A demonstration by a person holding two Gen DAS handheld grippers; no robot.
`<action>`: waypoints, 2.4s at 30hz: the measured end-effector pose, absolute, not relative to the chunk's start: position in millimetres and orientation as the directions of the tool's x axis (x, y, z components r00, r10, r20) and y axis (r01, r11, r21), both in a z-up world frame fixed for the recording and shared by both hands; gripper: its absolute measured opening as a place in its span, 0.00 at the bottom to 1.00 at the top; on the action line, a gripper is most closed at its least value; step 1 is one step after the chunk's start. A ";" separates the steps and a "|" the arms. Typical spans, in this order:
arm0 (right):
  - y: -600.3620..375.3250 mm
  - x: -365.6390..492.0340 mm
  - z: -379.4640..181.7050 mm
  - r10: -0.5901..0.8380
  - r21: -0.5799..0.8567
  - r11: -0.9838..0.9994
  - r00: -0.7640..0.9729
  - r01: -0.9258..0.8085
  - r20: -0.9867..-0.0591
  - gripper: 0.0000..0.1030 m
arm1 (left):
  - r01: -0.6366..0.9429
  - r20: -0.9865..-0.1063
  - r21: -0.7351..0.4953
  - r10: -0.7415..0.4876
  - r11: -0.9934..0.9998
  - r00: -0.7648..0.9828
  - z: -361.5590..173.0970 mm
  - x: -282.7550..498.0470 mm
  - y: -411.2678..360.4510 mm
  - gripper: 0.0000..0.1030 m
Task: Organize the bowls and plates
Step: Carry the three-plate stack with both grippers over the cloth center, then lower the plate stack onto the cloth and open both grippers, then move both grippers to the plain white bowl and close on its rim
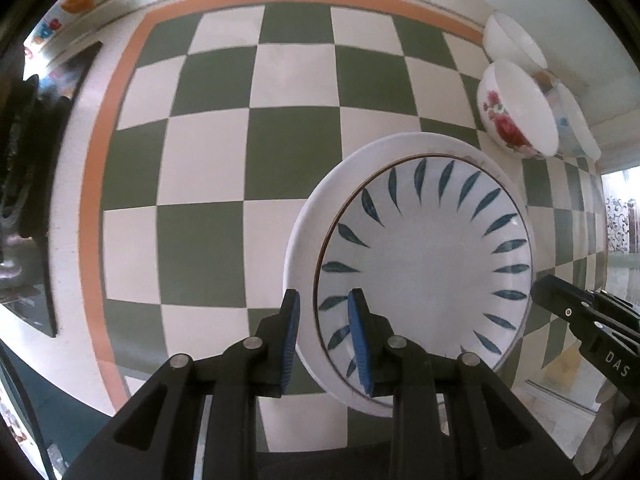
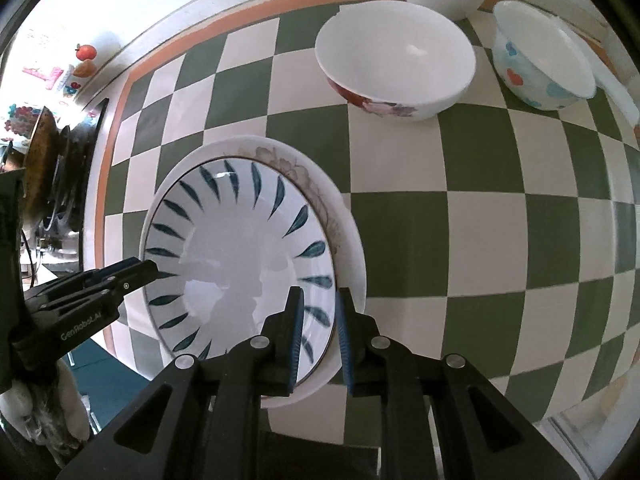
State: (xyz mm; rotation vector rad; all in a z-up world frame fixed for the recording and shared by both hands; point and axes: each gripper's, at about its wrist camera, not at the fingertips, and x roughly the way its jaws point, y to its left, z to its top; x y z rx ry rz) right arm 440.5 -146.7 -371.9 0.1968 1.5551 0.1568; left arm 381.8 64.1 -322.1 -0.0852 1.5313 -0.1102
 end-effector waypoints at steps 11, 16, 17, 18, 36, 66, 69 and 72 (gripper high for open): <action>-138.6 364.4 -292.3 0.216 0.227 0.973 0.168 0.047 -0.962 0.38 | 0.079 -0.958 -0.134 -0.149 0.988 0.245 -227.2 313.1 69.4 0.36; -130.1 326.0 -247.8 0.195 0.209 0.978 0.266 0.025 -0.944 0.58 | 0.107 -0.928 -0.141 -0.169 0.984 0.331 -186.1 282.3 69.1 0.72; -128.2 319.3 -240.1 0.194 0.208 0.978 0.281 0.020 -0.940 0.62 | 0.107 -0.923 -0.138 -0.168 0.985 0.347 -178.8 275.3 70.0 0.77; -125.5 313.1 -232.4 0.194 0.209 0.978 0.294 0.017 -0.936 0.70 | 0.105 -0.920 -0.129 -0.158 0.986 0.360 -174.1 270.8 70.4 0.84; -114.2 240.3 -165.5 0.114 0.150 0.987 0.429 0.051 -0.896 0.90 | 0.125 -0.869 -0.105 -0.152 0.987 0.471 -136.5 222.9 74.4 1.00; -305.5 487.7 -329.9 0.316 0.363 0.905 0.221 0.222 -0.923 0.82 | 0.090 -0.979 -0.166 -0.175 0.982 0.108 -291.8 510.4 -78.8 0.50; -308.4 521.0 -359.9 0.333 0.368 0.906 0.183 0.212 -0.925 0.68 | 0.093 -0.986 -0.151 -0.157 0.984 0.057 -319.4 537.1 -91.4 0.39; -303.0 547.0 -383.0 0.356 0.381 0.905 0.153 0.190 -0.922 0.56 | 0.096 -0.988 -0.147 -0.151 0.984 0.038 -335.3 551.5 -97.9 0.30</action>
